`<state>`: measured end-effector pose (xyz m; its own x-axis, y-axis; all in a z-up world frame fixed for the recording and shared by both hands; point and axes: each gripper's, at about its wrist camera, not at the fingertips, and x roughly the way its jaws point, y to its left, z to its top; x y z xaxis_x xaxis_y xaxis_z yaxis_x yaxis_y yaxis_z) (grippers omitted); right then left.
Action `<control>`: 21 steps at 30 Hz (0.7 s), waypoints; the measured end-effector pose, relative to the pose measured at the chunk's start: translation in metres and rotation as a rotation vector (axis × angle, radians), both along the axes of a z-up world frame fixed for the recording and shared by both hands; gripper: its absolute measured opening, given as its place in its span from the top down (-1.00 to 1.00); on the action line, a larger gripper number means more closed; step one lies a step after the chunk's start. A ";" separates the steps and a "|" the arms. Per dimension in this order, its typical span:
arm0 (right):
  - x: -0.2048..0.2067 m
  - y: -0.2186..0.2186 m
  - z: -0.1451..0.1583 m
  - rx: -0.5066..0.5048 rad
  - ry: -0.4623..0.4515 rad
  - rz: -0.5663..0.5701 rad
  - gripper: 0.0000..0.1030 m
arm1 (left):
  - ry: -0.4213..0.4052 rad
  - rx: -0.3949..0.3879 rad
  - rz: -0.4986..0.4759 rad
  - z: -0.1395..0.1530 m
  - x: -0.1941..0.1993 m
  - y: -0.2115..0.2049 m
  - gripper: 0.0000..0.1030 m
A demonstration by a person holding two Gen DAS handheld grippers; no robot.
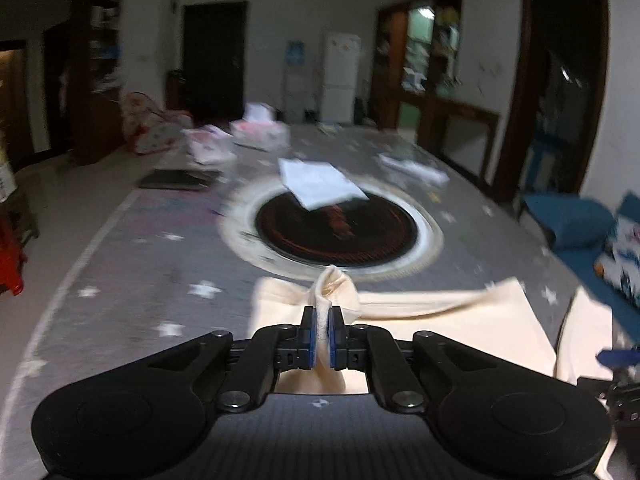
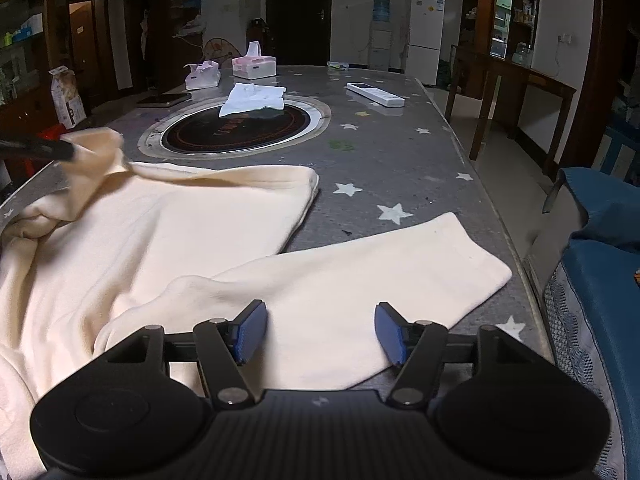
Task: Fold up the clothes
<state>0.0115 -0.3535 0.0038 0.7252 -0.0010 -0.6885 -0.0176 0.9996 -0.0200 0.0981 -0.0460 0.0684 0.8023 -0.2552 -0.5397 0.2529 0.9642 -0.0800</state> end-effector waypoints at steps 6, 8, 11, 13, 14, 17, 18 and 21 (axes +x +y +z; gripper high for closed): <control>-0.004 0.004 0.003 -0.016 -0.003 -0.024 -0.25 | -0.055 -0.043 0.137 0.021 -0.036 0.063 0.88; -0.009 0.007 0.006 -0.012 -0.011 -0.022 -0.25 | -0.065 -0.047 0.176 0.024 -0.048 0.081 0.88; -0.022 0.019 0.017 -0.008 -0.035 0.024 -0.25 | -0.067 -0.043 0.231 0.021 -0.061 0.103 0.88; -0.032 0.030 0.027 0.008 -0.049 0.089 -0.25 | -0.060 -0.039 0.263 0.017 -0.069 0.116 0.88; -0.037 0.036 0.033 0.021 -0.055 0.127 -0.25 | -0.051 -0.037 0.275 0.014 -0.071 0.121 0.88; -0.053 0.057 0.046 0.078 -0.051 0.274 -0.25 | -0.024 -0.027 0.306 0.004 -0.078 0.133 0.88; -0.058 0.064 0.049 0.091 -0.046 0.324 -0.25 | -0.019 -0.025 0.313 0.001 -0.081 0.136 0.88; -0.071 0.087 0.053 0.103 -0.024 0.460 -0.25 | -0.009 -0.029 0.335 -0.005 -0.087 0.143 0.89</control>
<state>-0.0593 -0.2668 0.0569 0.6504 0.3916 -0.6508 -0.4597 0.8850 0.0731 0.0110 0.0974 0.0634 0.8489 0.0085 -0.5285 -0.0770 0.9912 -0.1078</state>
